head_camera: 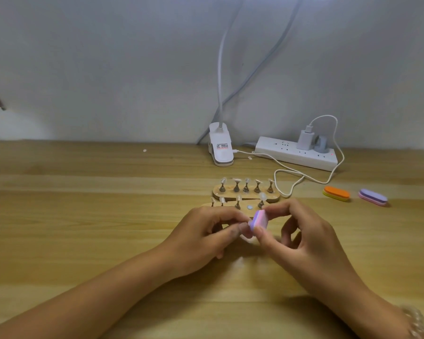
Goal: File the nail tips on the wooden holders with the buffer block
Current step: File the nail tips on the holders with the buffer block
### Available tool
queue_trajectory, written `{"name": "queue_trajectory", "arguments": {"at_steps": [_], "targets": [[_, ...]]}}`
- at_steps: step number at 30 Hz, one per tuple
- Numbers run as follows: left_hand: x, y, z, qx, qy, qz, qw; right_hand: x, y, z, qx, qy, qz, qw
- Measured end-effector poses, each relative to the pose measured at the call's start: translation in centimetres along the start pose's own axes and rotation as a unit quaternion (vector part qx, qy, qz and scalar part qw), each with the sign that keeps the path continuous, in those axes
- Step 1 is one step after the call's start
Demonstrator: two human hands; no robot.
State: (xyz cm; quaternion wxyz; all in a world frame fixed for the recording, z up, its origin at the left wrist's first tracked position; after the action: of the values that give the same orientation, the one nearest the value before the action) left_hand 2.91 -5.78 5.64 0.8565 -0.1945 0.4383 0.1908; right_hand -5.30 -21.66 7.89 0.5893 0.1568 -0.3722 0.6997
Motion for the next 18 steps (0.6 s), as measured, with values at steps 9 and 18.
{"name": "queue_trajectory", "arguments": {"at_steps": [9,18], "targets": [[-0.2,0.0,0.0,0.004,0.0,0.002,1.0,-0.1,0.1,-0.3,0.003,-0.015,0.009,1.0],[0.0,0.0,0.1,0.004,-0.002,0.007,1.0,0.7,0.2,-0.4,0.018,-0.005,0.035,0.999]]}}
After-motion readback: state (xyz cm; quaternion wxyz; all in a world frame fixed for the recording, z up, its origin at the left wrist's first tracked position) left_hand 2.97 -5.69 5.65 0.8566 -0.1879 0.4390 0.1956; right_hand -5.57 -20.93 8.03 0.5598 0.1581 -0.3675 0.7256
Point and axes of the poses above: each hand's wrist, its own y-axis away from the middle knuckle, its own z-axis out of the back of the hand, x = y × z, the point moved 4 cm from there along -y, towards the middle knuckle, and after that the axes turned 14 degrees about x, right-handed, at the moved point
